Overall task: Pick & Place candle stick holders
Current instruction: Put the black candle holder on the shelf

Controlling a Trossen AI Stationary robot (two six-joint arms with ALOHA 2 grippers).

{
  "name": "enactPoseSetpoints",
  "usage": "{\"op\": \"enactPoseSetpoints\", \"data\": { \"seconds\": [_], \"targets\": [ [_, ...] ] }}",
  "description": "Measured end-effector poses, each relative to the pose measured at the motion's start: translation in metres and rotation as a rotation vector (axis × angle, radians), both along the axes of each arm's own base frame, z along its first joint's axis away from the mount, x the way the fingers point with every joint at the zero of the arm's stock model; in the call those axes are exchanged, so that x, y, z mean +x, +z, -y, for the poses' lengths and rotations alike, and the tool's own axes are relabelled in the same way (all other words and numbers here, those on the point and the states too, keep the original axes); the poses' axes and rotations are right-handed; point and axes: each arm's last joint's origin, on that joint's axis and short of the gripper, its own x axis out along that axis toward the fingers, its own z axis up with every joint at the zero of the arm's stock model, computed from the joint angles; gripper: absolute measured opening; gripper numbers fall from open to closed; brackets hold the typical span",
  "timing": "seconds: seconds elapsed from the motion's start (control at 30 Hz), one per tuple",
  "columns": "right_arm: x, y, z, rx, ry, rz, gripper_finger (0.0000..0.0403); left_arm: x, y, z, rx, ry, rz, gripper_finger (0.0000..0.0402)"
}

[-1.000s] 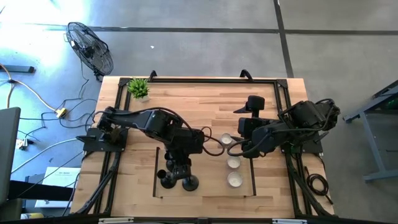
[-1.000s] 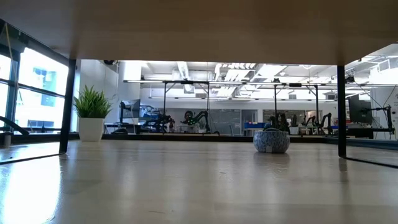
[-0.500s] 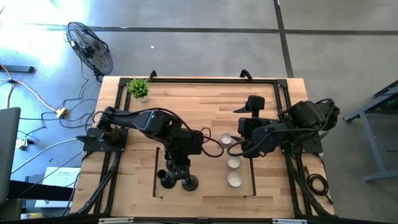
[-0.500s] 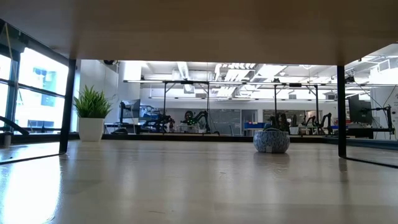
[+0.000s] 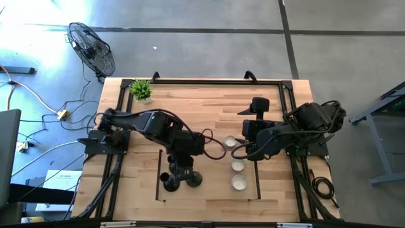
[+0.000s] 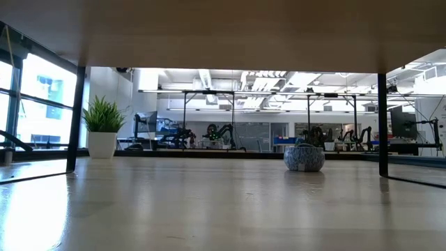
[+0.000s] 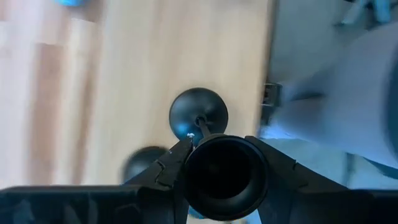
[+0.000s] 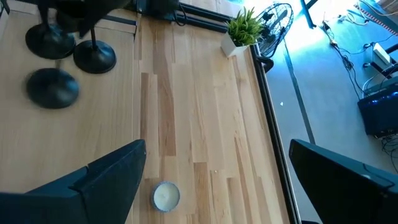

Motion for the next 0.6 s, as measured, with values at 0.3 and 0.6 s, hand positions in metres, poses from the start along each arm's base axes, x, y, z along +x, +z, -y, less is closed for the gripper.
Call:
{"op": "enactPoseSetpoints", "data": {
  "seconds": [0.3,0.6],
  "targets": [
    [-0.0001,0.0001,0.0000,0.000,0.000,0.000,0.0389,-0.0039,0.0034,-0.0033,0.042,0.026,0.015,0.0124],
    [0.0000,0.0000,0.0000,0.004,-0.003,0.001,0.0389,-0.0042,0.0037,-0.0019,0.003,0.006,0.007,0.0124]
  ]
}}
